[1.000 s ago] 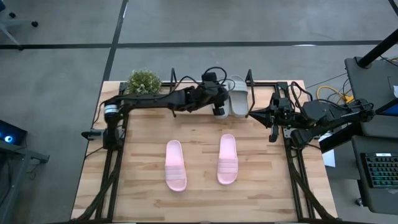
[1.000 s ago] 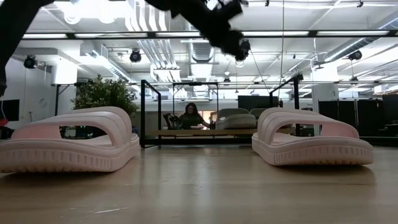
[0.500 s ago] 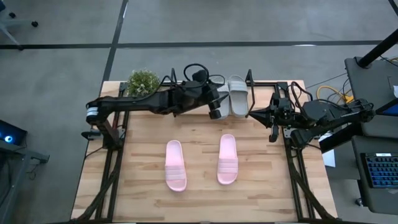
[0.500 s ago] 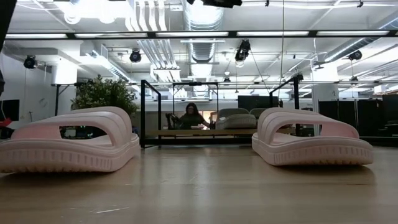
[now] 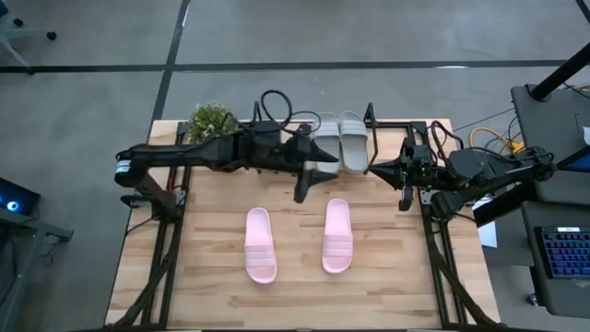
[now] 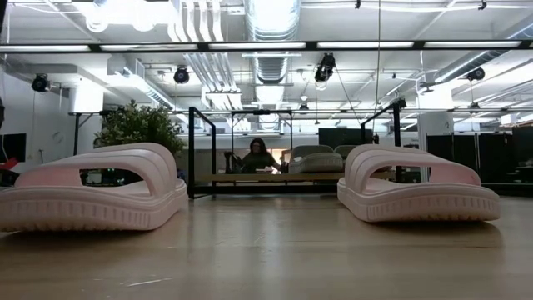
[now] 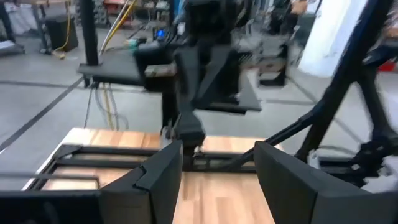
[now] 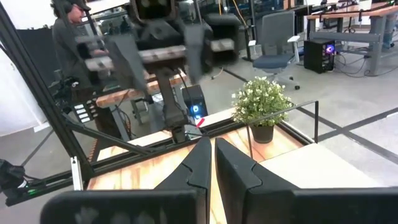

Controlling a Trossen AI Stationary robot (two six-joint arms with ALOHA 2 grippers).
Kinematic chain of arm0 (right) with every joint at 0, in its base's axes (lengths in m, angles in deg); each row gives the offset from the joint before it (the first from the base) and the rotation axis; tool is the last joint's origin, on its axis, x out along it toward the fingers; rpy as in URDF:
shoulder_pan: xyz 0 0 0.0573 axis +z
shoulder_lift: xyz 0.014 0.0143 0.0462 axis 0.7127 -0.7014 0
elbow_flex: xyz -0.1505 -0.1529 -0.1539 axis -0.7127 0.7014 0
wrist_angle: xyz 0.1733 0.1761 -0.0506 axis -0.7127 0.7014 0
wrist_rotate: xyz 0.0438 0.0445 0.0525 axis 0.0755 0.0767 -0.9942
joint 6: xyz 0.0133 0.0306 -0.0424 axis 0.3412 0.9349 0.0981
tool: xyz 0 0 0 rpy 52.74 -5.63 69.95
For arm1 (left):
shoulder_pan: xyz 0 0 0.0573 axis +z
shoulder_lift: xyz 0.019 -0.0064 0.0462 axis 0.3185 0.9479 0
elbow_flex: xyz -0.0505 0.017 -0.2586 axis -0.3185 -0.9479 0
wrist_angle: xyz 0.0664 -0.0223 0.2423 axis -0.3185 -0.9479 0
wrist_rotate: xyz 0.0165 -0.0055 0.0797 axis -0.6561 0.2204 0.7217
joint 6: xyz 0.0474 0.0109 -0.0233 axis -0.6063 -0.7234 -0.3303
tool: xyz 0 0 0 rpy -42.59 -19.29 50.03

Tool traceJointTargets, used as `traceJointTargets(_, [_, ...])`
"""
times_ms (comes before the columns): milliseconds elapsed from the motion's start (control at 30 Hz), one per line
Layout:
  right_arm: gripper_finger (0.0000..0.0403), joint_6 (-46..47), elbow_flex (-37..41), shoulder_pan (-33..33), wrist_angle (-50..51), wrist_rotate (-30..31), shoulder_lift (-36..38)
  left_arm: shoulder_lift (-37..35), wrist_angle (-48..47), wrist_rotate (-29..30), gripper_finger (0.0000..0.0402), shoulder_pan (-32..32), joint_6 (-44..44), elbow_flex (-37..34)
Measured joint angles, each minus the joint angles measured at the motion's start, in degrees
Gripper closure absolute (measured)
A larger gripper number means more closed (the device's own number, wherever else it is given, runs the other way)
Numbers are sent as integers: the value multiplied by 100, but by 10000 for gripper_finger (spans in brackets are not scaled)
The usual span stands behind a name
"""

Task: Pick and place slides into the shelf
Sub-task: Put the left pink slipper on the shelf

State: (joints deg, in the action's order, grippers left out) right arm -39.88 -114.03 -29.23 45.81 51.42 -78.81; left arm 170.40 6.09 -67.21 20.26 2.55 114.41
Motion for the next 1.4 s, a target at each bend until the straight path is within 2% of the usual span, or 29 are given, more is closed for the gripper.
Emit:
traceJointTargets(167, [390,-145,0,0,2,0,0,-354,22,-13,219,-122,-103,1])
traceJointTargets(267, [390,-429,0,0,-4,0,0,-544,10,-9,238,-146,-131,-7])
traceJointTargets(600, [390,-431,0,0,-16,-1,0,-1073,-582,67,392,-155,-426,-9])
traceJointTargets(867, [390,-304,0,0,-12,-3,0,-1463,-762,201,394,-164,-495,-9])
traceJointTargets(1167, [390,-352,0,0,-188,-24,4,-2314,-1681,370,401,-162,-979,-74])
traceJointTargets(1267, [390,-348,0,0,-190,-22,0,-2698,-1879,655,401,-166,-1020,-477])
traceJointTargets(1400, [390,-348,0,0,-259,-22,-2,-3360,-1848,961,401,-158,-905,-1401])
